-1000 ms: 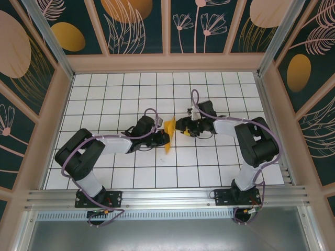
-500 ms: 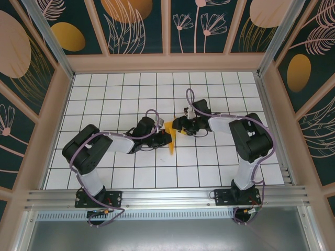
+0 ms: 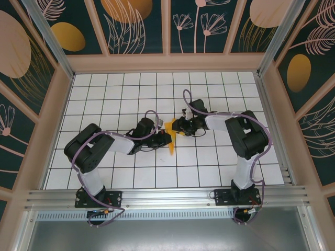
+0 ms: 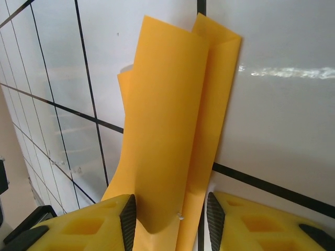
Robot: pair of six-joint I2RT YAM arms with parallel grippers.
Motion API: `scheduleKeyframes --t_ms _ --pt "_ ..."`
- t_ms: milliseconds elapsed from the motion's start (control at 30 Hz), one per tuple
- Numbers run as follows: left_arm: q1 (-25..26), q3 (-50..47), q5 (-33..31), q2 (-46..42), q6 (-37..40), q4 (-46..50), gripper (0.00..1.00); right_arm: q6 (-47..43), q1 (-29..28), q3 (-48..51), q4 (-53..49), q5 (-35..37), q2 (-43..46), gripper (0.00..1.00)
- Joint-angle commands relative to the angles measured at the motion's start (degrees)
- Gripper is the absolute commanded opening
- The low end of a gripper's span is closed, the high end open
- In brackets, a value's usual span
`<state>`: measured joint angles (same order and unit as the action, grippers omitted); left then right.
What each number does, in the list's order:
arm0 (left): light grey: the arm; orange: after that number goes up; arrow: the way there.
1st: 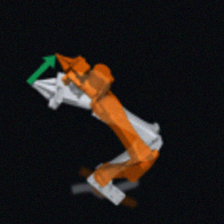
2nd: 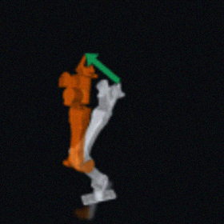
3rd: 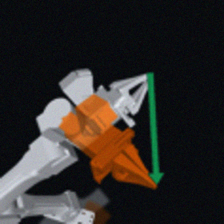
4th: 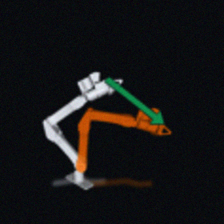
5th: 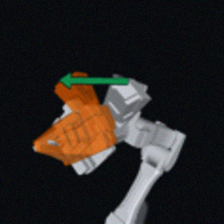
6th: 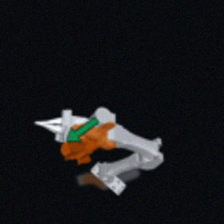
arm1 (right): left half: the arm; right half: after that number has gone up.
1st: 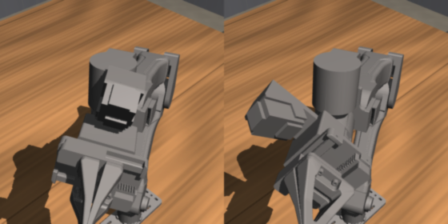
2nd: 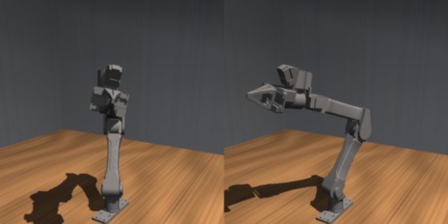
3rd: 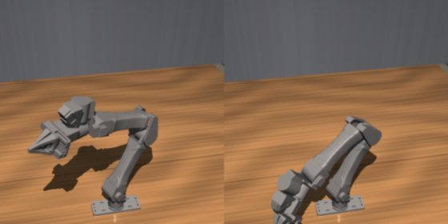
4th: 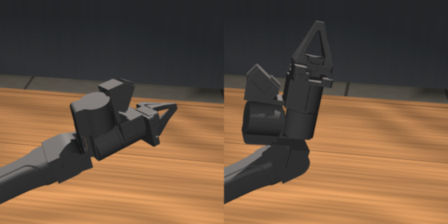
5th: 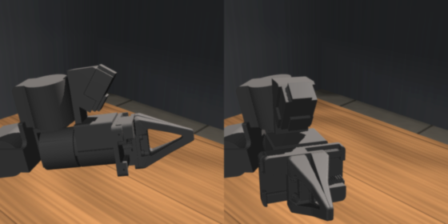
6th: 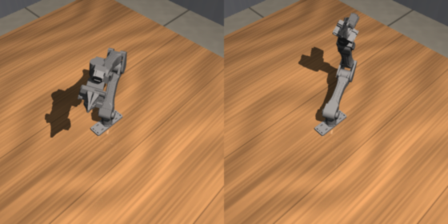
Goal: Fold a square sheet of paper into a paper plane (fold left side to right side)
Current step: Fold the wing for the fifth time at the center of the table.
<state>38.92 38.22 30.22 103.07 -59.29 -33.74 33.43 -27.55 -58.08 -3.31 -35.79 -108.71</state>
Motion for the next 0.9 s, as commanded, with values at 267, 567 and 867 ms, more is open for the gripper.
scheduleKeyframes --t_ms 267,567,867 --pt "-0.91 -0.69 -0.51 -3.94 1.41 1.13 0.26 0.58 -0.82 -1.51 -3.05 2.08 -2.64 0.41" --pt "-5.92 -1.69 0.06 -7.78 1.80 2.88 0.37 0.66 -0.89 -1.59 -2.60 1.64 -2.64 0.41" --pt "-7.45 3.37 0.39 -1.74 3.21 6.14 0.36 0.76 -0.88 -1.43 -2.47 1.52 -2.72 0.42"
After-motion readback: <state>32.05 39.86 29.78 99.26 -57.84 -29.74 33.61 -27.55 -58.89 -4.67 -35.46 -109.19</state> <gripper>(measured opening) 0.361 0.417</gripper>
